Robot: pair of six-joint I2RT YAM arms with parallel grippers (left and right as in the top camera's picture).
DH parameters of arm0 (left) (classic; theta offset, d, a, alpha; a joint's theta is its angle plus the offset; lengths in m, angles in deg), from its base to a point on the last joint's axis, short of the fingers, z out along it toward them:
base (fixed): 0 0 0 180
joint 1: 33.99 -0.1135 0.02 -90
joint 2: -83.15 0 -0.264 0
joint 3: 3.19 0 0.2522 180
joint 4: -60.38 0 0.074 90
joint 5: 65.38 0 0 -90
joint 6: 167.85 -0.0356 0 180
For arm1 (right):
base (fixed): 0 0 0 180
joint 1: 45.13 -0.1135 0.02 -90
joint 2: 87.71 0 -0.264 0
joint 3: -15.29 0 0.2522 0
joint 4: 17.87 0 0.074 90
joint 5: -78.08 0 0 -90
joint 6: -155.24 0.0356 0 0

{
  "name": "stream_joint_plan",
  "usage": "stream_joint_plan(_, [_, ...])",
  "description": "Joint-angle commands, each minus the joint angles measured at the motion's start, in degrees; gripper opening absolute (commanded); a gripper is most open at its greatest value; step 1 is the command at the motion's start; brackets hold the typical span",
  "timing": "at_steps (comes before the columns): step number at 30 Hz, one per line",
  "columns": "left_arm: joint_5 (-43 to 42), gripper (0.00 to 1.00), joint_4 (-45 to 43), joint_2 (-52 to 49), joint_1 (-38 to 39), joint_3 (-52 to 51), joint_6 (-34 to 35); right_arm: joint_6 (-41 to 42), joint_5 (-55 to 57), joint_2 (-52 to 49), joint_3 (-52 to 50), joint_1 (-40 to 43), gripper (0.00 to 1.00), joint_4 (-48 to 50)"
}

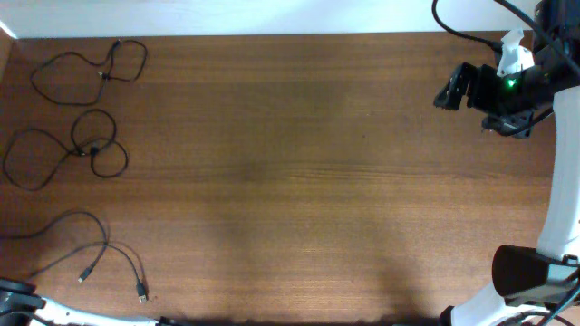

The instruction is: Untangle cables

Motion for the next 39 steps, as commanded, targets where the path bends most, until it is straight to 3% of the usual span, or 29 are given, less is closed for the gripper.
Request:
stream_joint_plan(1, [-7.19,0.06,-1.01,-0.04,0.17,0.46,-0.39,0.39,-0.74,-0.68,0.02,-0.31,0.98,-0.17])
stream_joint_plan(9, [-10.75,0.0,-2.47,-0.04,1.86,0.46,-3.21,0.39,-0.74,-0.68,0.0,-0.31,0.98,-0.2])
stream_joint_plan(12, [-11.1,0.0,-2.95,-0.04,2.82,0.46,-8.39,0.39,-0.74,-0.68,0.0,-0.31,0.98,-0.2])
stream_joint_plan(20, [-18.36,0.03,-5.01,-0.04,5.27,0.46,-14.05,0.39,-0.72,-0.68,0.0,-0.31,0.98,-0.13])
stream_joint_plan(22, [-18.36,0.16,-4.96,-0.04,5.68,0.46,-14.03,0.39,-0.72,-0.68,0.0,-0.31,0.98,-0.17])
stream_joint_plan(23, [-18.36,0.37,-4.83,-0.04,5.68,0.46,-14.03,0.39,-0.72,-0.68,0.0,-0.31,0.98,-0.17])
stream_joint_plan(24, [-18.36,0.77,-4.55,-0.04,5.66,0.46,-14.03,0.39,-0.72,-0.68,0.0,-0.31,0.98,-0.17])
stream_joint_plan(25, [-18.36,0.95,-4.28,-0.04,5.55,0.46,-14.03,0.39,-0.72,-0.68,0.02,-0.31,0.99,-0.17])
stream_joint_plan(26, [-18.36,0.99,-4.09,-0.04,5.55,0.46,-14.03,0.37,-0.72,-0.68,0.0,-0.31,0.98,-0.17])
stream_joint_plan(34, [-16.65,0.99,2.29,0.59,5.51,2.6,-11.41,0.37,-0.72,-0.68,0.02,-0.31,0.98,-0.92])
stream_joint_plan(39, [-14.88,0.99,5.4,6.14,5.51,4.15,-10.36,-0.92,-0.74,-0.66,0.02,-0.31,0.98,-1.03])
